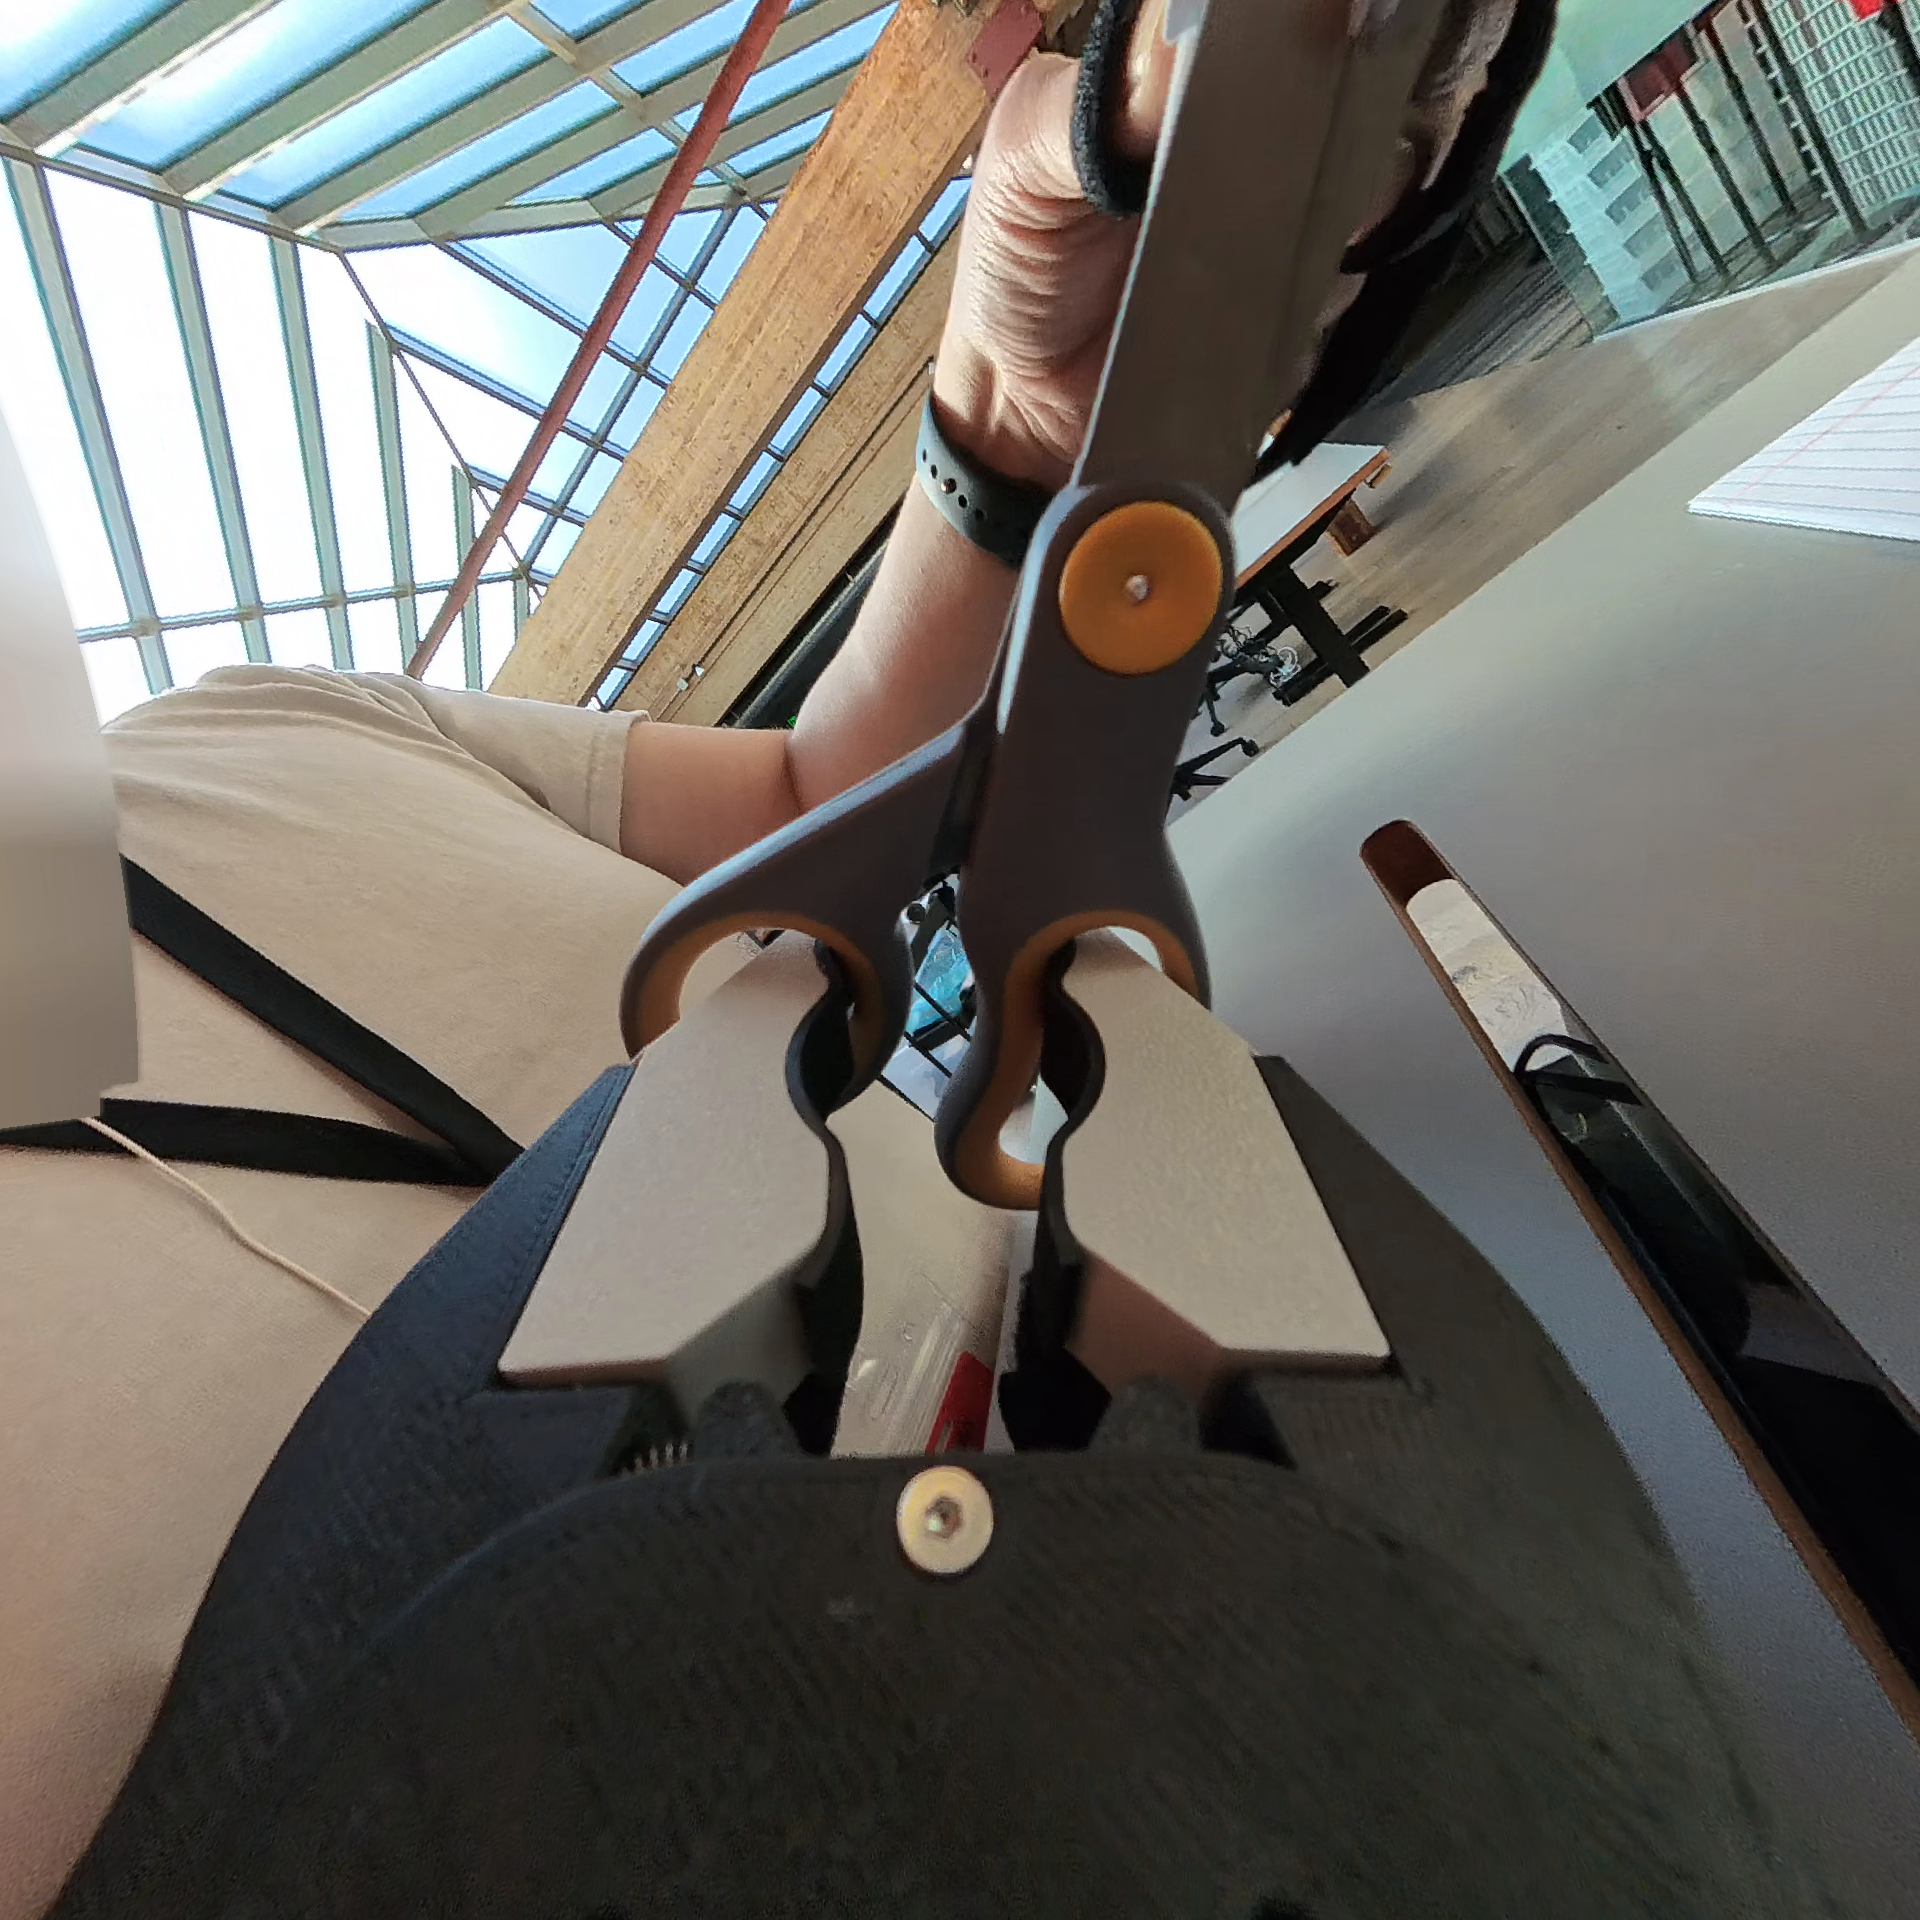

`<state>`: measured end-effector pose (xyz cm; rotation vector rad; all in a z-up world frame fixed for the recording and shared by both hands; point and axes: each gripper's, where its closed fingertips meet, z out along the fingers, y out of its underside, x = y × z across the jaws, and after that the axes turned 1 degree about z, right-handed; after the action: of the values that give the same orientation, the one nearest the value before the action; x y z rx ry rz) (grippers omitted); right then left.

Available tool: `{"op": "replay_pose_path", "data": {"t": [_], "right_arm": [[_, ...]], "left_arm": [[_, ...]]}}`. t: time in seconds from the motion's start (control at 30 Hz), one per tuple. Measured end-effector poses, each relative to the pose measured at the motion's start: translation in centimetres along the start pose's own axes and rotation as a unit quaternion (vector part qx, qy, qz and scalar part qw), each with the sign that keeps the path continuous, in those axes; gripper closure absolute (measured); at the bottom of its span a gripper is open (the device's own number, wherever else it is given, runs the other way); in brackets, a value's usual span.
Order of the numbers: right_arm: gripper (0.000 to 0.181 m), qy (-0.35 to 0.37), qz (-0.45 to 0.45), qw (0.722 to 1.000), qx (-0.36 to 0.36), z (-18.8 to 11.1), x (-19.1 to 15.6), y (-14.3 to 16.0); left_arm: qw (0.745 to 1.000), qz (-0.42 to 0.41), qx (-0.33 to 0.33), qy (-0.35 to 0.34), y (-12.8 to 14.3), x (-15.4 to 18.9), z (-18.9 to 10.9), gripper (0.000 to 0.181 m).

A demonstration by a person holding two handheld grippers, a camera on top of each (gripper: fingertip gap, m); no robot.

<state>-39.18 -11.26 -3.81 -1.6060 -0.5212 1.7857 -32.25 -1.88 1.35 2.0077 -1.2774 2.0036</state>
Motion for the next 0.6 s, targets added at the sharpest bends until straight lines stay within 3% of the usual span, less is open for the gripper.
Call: {"op": "replay_pose_path", "data": {"t": [0.17,0.37,0.6], "right_arm": [[0.151,-0.023,0.015,1.000,0.007,0.4,-0.8,-0.1],[0.151,-0.011,0.033,0.999,0.002,-2.2,-0.4,0.0],[0.153,-0.002,0.014,1.000,-0.004,-2.2,-0.6,0.2]], "left_arm": [[1.000,0.000,-0.009,0.001,0.3,0.0,0.4,0.181],[1.000,-0.002,-0.031,-0.006,0.7,0.1,-0.5,0.181],[0.999,-0.001,-0.035,0.002,0.6,0.3,-0.1,0.181]]}}
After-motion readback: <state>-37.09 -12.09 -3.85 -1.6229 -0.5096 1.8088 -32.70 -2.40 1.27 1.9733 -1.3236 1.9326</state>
